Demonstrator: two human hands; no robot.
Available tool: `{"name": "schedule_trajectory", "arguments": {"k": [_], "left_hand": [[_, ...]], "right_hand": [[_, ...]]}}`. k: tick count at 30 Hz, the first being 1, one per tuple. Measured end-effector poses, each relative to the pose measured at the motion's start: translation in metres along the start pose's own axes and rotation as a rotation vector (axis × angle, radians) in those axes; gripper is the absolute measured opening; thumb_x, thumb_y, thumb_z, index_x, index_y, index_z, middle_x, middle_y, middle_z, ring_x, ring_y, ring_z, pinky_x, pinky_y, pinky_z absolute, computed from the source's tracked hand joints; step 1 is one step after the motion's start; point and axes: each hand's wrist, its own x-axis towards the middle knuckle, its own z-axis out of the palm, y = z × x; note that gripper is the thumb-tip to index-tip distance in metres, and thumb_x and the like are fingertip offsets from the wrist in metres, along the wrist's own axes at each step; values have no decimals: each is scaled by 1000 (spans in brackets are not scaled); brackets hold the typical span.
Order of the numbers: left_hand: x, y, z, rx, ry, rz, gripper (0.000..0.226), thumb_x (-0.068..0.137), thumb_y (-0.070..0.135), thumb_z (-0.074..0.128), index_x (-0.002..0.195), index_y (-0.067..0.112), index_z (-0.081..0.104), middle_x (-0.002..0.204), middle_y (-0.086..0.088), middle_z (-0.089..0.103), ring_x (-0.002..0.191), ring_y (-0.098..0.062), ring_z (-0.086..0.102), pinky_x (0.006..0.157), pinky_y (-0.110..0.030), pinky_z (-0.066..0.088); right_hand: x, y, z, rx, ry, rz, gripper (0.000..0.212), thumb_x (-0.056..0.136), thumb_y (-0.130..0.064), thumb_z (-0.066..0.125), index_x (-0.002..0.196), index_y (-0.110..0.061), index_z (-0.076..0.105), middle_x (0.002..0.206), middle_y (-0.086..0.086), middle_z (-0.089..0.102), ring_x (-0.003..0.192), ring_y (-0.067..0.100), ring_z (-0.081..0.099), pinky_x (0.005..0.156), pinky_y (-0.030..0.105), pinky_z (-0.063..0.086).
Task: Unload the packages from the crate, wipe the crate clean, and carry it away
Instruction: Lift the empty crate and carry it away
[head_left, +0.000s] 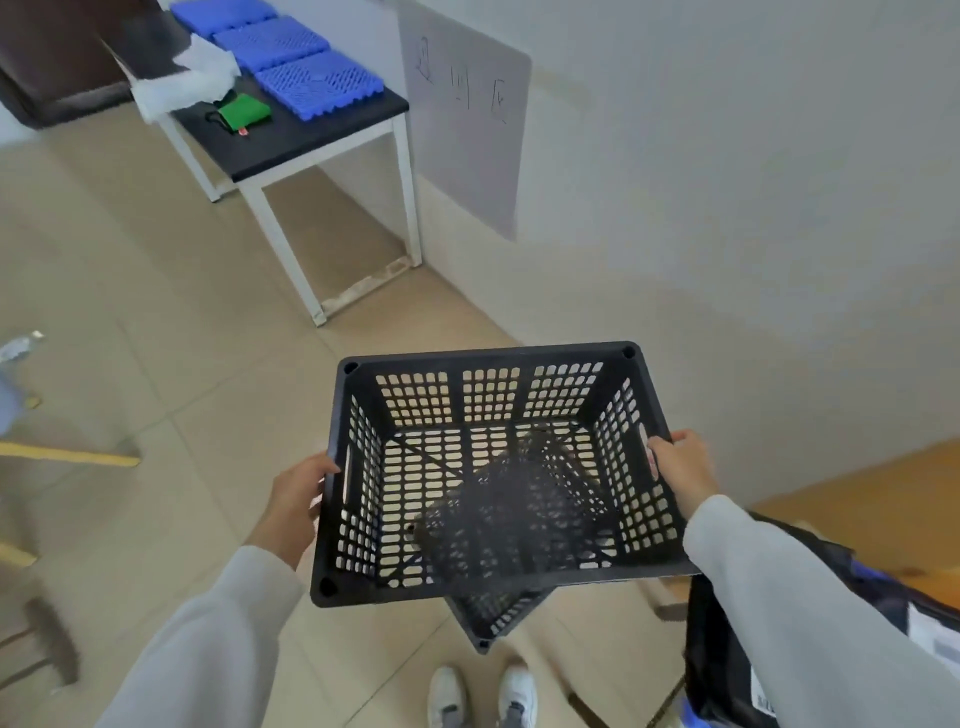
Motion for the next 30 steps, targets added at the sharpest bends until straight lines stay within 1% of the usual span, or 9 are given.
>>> {"name": "schedule_trajectory", "arguments": {"k": [4, 6, 8, 11, 15, 17, 20, 25, 30], "left_hand": [[35, -23, 20, -5, -28, -72, 37, 88, 8, 60, 122, 14, 71, 110, -1, 70, 98, -18, 59, 84, -37, 45], [54, -35, 30, -6, -31, -99, 35, 90, 10, 60, 122, 17, 70, 109, 1, 69, 98, -17, 59, 85, -36, 44], [74, -49, 38, -13, -18, -127, 37, 89, 9, 60, 123, 16, 71, 115, -1, 69, 99, -18, 60, 84, -35, 44], [108, -71, 50, -13, -10, -147, 40, 88, 9, 59, 126, 16, 70, 126, -5, 69, 108, -23, 59, 95, -39, 43], [140, -97, 69, -5, -33, -146, 36, 92, 6, 55, 125, 13, 66, 116, -4, 69, 111, -25, 56, 104, -41, 41], [155, -110, 76, -11, -10, -162, 36, 91, 5, 55, 124, 13, 66, 118, -4, 68, 113, -25, 57, 107, -42, 41], [172, -128, 79, -3, -8, -173, 35, 90, 6, 56, 123, 13, 68, 124, -7, 68, 113, -25, 58, 102, -39, 43], [182, -149, 88, 28, 32, -192, 28, 93, 6, 57, 118, 14, 65, 123, -8, 66, 117, -26, 58, 104, -41, 44], [182, -161, 91, 22, 61, -208, 17, 98, 10, 59, 113, 15, 66, 116, -4, 67, 114, -24, 58, 97, -39, 45]], "right_hand": [[39, 23, 26, 66, 49, 134, 39, 86, -53, 60, 109, -21, 59, 110, 8, 65, 107, 34, 60, 100, 53, 49], [55, 32, 39, 137, 44, 183, 34, 90, -47, 62, 107, -18, 57, 110, 10, 64, 104, 33, 60, 98, 49, 49], [70, 43, 51, 195, 30, 242, 32, 95, -42, 59, 109, -13, 58, 104, 10, 65, 97, 30, 62, 90, 44, 50], [92, 60, 68, 207, 40, 301, 30, 98, -42, 56, 105, -14, 62, 95, 9, 67, 87, 28, 65, 84, 44, 54], [125, 80, 90, 182, 74, 336, 28, 97, -42, 58, 107, -16, 60, 95, 8, 65, 85, 26, 64, 81, 43, 54], [139, 89, 99, 161, 83, 338, 28, 97, -42, 59, 108, -17, 59, 96, 7, 65, 86, 25, 64, 81, 43, 54], [156, 102, 112, 137, 94, 342, 24, 95, -35, 64, 110, -17, 59, 99, 8, 65, 89, 26, 64, 78, 42, 53], [175, 121, 124, 93, 125, 339, 20, 95, -8, 63, 114, -12, 61, 108, 12, 65, 98, 30, 65, 82, 44, 56], [179, 138, 131, 74, 168, 303, 22, 95, -3, 60, 116, -11, 60, 107, 11, 64, 96, 29, 63, 82, 42, 57]]}}
